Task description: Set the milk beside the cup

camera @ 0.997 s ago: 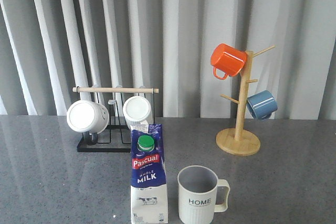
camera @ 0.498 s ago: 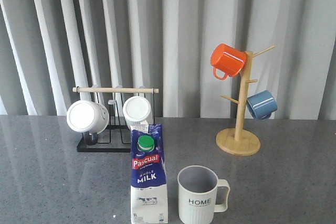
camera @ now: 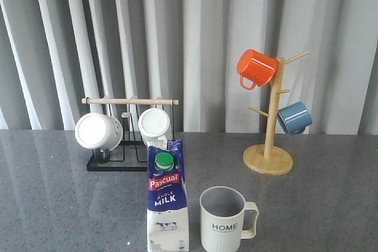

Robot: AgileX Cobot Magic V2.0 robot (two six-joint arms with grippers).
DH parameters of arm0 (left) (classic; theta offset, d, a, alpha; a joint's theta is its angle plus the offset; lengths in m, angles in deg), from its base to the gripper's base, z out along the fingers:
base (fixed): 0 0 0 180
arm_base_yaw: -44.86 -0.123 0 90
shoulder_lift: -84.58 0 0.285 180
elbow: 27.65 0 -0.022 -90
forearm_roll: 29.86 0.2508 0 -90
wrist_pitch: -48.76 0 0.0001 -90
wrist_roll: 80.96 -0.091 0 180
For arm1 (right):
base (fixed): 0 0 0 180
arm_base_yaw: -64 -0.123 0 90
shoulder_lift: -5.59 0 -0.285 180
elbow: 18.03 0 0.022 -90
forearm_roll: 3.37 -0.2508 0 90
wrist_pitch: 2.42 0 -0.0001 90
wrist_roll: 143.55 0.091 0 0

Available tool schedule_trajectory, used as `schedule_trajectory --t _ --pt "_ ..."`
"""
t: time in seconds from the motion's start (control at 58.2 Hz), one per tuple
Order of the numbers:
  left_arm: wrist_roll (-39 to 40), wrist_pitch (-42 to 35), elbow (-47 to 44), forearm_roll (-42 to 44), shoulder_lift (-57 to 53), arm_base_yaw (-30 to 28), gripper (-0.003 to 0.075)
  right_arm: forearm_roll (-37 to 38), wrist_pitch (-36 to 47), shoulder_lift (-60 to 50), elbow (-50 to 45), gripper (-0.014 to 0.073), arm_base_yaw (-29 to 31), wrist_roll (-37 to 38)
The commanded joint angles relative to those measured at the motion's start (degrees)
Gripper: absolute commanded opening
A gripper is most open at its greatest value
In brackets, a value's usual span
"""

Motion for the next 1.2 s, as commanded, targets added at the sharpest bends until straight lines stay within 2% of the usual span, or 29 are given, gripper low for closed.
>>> schedule_trajectory --t 0.0,1.186 --pt "0.56 -4.13 1.07 -0.40 -0.55 0.35 -0.0008 0.80 4.16 -0.68 -0.64 -0.0009 0.49 0.90" --pt "0.56 -4.13 1.07 -0.40 -0.55 0.35 -0.0008 0.08 3.75 -0.68 -0.64 -0.0009 0.49 0.86"
